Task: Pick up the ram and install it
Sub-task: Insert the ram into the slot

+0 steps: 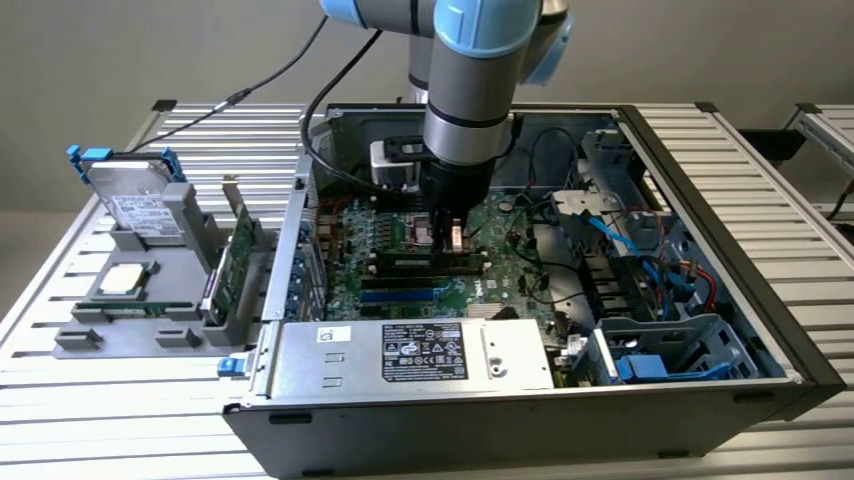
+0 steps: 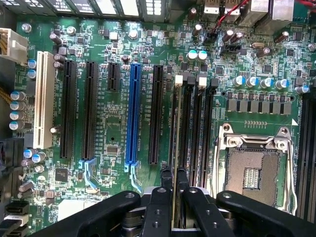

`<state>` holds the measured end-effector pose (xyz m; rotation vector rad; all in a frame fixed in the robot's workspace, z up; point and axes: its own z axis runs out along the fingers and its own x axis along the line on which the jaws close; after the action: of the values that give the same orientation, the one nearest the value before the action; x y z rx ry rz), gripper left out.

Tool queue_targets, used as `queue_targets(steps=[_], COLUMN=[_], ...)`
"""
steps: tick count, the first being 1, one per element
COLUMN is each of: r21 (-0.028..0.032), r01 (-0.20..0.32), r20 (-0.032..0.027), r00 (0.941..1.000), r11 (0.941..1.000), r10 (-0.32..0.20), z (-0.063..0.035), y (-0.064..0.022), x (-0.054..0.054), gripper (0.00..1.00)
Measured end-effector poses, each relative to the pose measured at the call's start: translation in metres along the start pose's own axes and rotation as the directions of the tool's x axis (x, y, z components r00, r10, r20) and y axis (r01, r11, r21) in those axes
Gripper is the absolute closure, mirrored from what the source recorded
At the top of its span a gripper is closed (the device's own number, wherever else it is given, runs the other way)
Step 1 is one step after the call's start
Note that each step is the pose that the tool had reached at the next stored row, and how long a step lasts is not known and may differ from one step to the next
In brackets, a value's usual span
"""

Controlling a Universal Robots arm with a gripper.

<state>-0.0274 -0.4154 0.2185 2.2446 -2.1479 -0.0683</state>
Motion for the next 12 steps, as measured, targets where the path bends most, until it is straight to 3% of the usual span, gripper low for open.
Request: queue_targets(steps=[12], r21=[0.0], r01=[-0.002], r20=[0.0], r00=[1.0], r11=[1.0], r10=[0.002], z=[0.0008], y=[-0.0001], x=[-0.0009], gripper=[0.85])
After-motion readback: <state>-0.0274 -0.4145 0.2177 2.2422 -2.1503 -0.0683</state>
